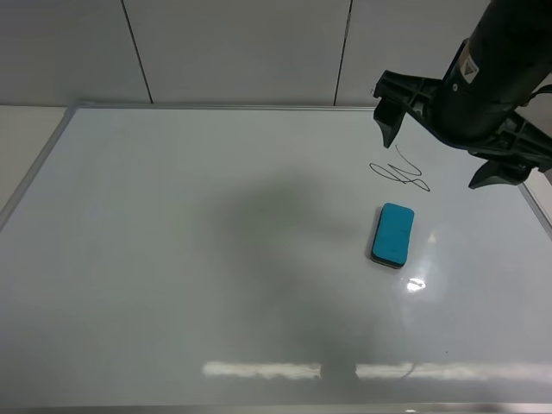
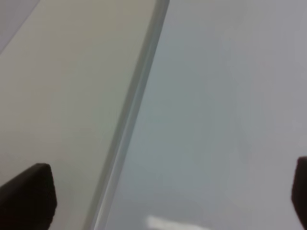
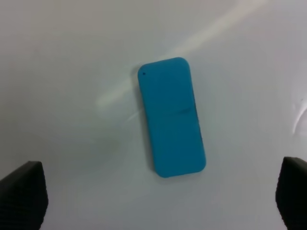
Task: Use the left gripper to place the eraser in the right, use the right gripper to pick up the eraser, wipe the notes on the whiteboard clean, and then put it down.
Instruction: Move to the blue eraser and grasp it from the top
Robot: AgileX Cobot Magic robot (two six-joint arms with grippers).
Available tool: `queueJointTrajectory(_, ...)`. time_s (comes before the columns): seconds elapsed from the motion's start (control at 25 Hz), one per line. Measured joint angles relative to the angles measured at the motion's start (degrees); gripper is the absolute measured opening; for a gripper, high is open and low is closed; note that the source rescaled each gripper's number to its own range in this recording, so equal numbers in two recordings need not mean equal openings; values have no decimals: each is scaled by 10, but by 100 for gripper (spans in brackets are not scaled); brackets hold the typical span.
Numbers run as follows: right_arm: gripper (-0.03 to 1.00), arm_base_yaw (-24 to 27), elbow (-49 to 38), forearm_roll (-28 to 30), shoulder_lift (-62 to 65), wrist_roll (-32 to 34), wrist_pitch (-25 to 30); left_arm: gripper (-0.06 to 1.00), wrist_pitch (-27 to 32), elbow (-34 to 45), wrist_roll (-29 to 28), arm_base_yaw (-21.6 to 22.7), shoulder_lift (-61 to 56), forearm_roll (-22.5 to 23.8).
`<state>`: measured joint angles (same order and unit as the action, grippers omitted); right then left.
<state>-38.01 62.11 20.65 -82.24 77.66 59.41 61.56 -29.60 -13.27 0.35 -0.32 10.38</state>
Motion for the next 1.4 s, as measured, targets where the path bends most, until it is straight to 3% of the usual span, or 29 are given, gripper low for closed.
queueJointTrajectory(0.32,89,28,-5,28,-6,3,17,100,0,0,0,0,0,-1)
queueJointTrajectory(0.76,89,78,-58,-27,-81,-99,-120,100,0,0,0,0,0,-1)
queueJointTrajectory(0.92,89,87,-58,-67,-120,-130,-143,100,0,0,0,0,0,-1)
queueJointTrajectory(1.4,89,98,-58,-85,-180,-158,-193,100,0,0,0,0,0,-1)
